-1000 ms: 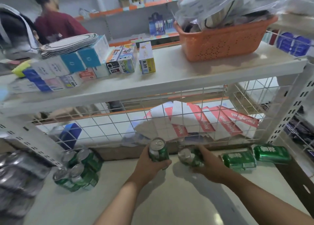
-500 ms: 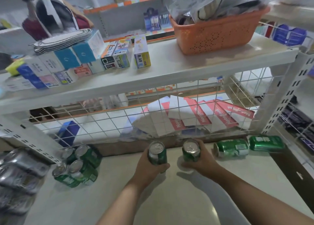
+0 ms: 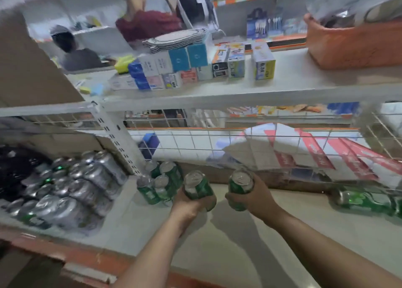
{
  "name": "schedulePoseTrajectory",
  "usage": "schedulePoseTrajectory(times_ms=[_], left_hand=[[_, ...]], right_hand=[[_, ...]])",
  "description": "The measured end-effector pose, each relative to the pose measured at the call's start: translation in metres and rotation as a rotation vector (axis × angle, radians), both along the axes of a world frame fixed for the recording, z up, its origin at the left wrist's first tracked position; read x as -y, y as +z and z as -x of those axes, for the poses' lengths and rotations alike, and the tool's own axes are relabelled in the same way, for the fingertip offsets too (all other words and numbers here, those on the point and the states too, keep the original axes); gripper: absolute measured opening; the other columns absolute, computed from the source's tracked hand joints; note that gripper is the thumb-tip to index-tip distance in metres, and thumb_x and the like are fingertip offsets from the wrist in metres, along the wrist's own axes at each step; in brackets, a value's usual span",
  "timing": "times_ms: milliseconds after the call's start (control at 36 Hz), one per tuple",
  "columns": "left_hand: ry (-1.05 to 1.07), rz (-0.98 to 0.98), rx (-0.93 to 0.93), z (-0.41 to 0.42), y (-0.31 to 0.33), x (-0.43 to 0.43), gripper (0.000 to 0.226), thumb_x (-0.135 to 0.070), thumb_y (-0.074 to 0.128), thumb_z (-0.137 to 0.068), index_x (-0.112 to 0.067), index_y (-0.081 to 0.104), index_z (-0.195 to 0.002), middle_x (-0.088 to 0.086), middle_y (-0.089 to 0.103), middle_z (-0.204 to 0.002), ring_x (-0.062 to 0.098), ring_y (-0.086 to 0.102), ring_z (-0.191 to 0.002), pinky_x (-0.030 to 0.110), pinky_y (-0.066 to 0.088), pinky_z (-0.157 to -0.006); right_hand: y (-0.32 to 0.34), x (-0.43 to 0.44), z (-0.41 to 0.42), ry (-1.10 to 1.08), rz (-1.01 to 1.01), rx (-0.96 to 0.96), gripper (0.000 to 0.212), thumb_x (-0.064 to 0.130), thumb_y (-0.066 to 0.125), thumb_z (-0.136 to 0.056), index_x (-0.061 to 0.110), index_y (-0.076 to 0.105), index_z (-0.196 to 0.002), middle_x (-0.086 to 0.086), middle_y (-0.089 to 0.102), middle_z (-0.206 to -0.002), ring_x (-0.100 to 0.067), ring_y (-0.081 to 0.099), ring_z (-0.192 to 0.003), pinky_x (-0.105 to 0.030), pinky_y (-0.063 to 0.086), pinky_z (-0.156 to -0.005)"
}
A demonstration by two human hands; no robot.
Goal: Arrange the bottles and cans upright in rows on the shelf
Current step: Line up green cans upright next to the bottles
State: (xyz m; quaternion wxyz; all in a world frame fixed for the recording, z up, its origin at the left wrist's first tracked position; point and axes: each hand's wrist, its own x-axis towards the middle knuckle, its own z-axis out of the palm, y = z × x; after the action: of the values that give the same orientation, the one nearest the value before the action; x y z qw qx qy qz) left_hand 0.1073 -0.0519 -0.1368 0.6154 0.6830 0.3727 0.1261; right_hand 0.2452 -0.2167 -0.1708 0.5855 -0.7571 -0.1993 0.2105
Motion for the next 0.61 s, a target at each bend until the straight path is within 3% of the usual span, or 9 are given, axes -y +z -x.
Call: schedulePoseTrajectory(times_ms=[111, 194, 306, 389, 472, 556, 611], left_hand=[[-0.014, 0.0, -0.004, 0.04, 0.006, -0.037, 0.042, 0.004, 0.088, -0.068, -0.026, 0.064, -0.087, -0.015, 0.073, -0.071, -0.012, 0.064, -0.055, 0.009, 0.05, -0.052], [-0.056, -0.017, 0.004, 0.067, -0.003, -0.072, 0.045, 0.007, 0.085, -0.07, -0.026, 0.064, -0.092, -0.006, 0.074, -0.086, -0.01, 0.067, -0.062, 0.011, 0.052, -0.055], [-0.056, -0.01, -0.02, 0.099, -0.026, -0.124, 0.058, -0.01, 0.093, -0.067, -0.032, 0.063, -0.111, -0.021, 0.071, -0.093, -0.007, 0.068, -0.077, 0.011, 0.053, -0.058], [-0.096, -0.031, -0.041, 0.117, -0.034, -0.159, 0.066, -0.028, 0.097, -0.06, -0.04, 0.062, -0.115, -0.023, 0.07, -0.104, -0.005, 0.066, -0.087, 0.016, 0.053, -0.067], [-0.142, -0.046, -0.036, 0.125, -0.037, -0.185, 0.077, -0.017, 0.096, -0.064, -0.03, 0.055, -0.128, -0.012, 0.065, -0.116, 0.006, 0.064, -0.096, 0.004, 0.048, -0.061], [-0.181, -0.065, -0.036, 0.13, -0.04, -0.201, 0.064, 0.001, 0.087, -0.072, -0.021, 0.054, -0.123, -0.008, 0.06, -0.107, 0.01, 0.055, -0.096, -0.001, 0.043, -0.053], [-0.21, -0.08, -0.074, 0.129, -0.055, -0.213, 0.07, -0.005, 0.092, -0.068, -0.02, 0.056, -0.127, -0.008, 0.064, -0.111, 0.013, 0.059, -0.101, 0.001, 0.046, -0.056]], right_hand=[[0.004, -0.045, 0.035, 0.048, -0.004, -0.043, 0.063, 0.019, 0.1, -0.059, 0.029, 0.063, -0.109, 0.006, 0.074, -0.106, -0.014, 0.07, -0.097, -0.028, 0.056, -0.079], [0.009, -0.079, 0.059, 0.101, 0.001, -0.102, 0.066, 0.021, 0.1, -0.06, 0.031, 0.062, -0.114, 0.009, 0.072, -0.108, -0.009, 0.069, -0.097, -0.021, 0.054, -0.075], [0.007, -0.122, 0.098, 0.083, -0.022, -0.163, 0.062, 0.011, 0.097, -0.065, 0.033, 0.063, -0.112, 0.015, 0.073, -0.104, 0.004, 0.07, -0.086, -0.011, 0.054, -0.066], [-0.005, -0.151, 0.127, 0.019, -0.023, -0.148, 0.059, 0.004, 0.096, -0.065, 0.026, 0.066, -0.11, 0.01, 0.078, -0.097, -0.008, 0.074, -0.092, -0.018, 0.058, -0.071], [-0.013, -0.176, 0.15, 0.001, 0.005, -0.136, 0.061, 0.011, 0.098, -0.062, 0.022, 0.067, -0.113, 0.005, 0.079, -0.103, -0.015, 0.075, -0.098, -0.031, 0.061, -0.082], [-0.018, -0.195, 0.167, -0.052, 0.031, -0.112, 0.056, 0.007, 0.096, -0.064, 0.022, 0.066, -0.109, 0.003, 0.078, -0.101, -0.006, 0.075, -0.088, -0.023, 0.06, -0.071], [-0.023, -0.204, 0.173, -0.085, 0.046, -0.123, 0.055, 0.001, 0.093, -0.065, 0.023, 0.064, -0.106, 0.005, 0.076, -0.098, 0.0, 0.073, -0.08, -0.017, 0.056, -0.061]])
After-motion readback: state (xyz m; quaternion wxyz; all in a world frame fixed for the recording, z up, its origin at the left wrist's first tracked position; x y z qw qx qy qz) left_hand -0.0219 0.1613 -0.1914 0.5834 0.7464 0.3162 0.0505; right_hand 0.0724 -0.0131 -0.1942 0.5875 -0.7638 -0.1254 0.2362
